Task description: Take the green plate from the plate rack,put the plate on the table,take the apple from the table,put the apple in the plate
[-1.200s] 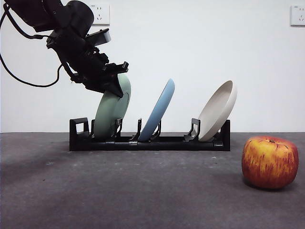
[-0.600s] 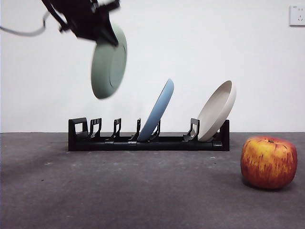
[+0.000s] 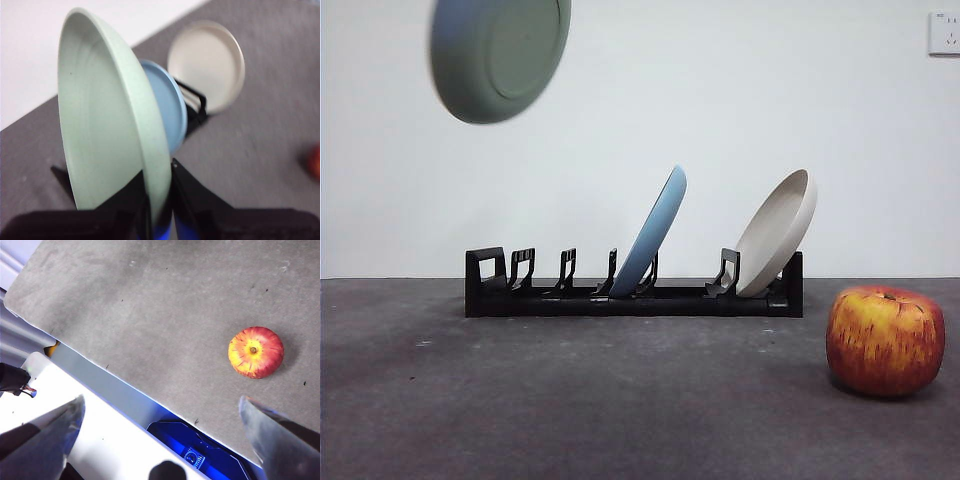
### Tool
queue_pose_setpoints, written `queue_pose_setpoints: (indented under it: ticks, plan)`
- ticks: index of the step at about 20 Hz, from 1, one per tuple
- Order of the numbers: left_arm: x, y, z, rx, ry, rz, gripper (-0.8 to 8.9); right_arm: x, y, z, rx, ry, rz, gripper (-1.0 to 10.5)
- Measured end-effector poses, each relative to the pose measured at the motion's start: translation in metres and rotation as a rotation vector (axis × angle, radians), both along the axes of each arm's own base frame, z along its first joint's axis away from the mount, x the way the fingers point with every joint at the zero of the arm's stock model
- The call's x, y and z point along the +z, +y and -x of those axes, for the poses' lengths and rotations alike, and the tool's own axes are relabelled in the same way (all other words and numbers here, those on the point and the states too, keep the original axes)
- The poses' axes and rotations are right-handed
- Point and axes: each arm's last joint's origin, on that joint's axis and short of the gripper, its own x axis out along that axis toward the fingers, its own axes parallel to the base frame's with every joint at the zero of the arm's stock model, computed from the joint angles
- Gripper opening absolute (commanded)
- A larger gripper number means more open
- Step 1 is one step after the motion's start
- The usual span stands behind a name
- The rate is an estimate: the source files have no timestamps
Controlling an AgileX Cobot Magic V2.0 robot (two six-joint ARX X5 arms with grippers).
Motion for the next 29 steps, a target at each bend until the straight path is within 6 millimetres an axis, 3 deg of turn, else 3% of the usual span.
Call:
queue_pose_setpoints:
  ticks: [6, 10, 15, 22, 29]
  plan:
    - [-0.013, -0.020, 0.033, -0.088, 0.088, -0.220, -0.06, 0.000, 0.000, 0.000, 0.002, 0.001, -0.003, 6.3]
    - [-0.037, -0.042, 0.044, -0.129, 0.095, -0.329, -0.06, 0.000, 0.000, 0.000, 0.002, 0.000, -0.003, 6.3]
    - [-0.087, -0.072, 0.058, -0.186, 0.093, -0.459, -0.06, 0.000, 0.000, 0.000, 0.001, 0.002, -0.004, 6.3]
    - [-0.195, -0.116, 0.089, -0.304, 0.046, -0.722, -0.06, 0.000, 0.000, 0.000, 0.001, 0.002, -0.005, 6.3]
    - [-0.250, -0.155, 0.098, -0.291, -0.051, -0.872, -0.06, 0.000, 0.000, 0.000, 0.001, 0.003, -0.005, 6.3]
